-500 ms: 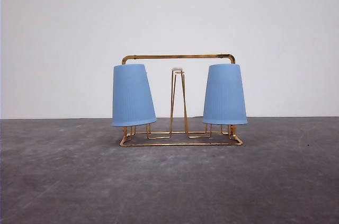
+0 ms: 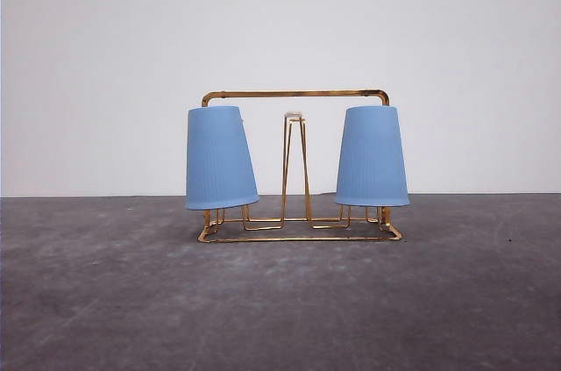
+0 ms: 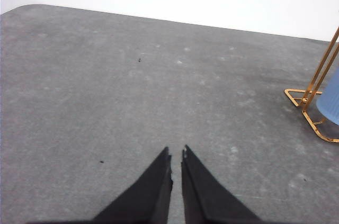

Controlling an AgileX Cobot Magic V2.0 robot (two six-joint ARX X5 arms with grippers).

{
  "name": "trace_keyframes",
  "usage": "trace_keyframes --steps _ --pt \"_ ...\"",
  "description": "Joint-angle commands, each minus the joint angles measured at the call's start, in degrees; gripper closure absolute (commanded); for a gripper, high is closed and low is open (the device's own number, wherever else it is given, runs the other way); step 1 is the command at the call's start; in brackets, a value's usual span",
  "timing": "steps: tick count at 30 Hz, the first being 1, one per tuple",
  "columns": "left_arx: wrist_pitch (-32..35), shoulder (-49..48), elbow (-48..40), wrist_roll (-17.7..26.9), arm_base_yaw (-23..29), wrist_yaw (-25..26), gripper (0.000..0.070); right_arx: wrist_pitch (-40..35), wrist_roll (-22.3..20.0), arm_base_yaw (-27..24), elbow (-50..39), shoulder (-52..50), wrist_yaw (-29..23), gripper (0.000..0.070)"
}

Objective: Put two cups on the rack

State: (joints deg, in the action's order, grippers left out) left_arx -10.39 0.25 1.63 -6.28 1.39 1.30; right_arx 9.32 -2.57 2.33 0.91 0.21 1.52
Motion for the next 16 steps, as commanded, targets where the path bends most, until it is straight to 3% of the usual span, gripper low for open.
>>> trace_keyframes --steps 1,16 --pt "-0.3 0.0 -0.9 -0.4 0.1 0.0 0.0684 -0.7 0.9 0.1 -0.2 0.0 -0.1 0.0700" --pt "-0.3 0.0 -0.9 -0.4 0.1 0.0 0.0684 -0.7 0.9 0.1 -0.2 0.0 -0.1 0.0700"
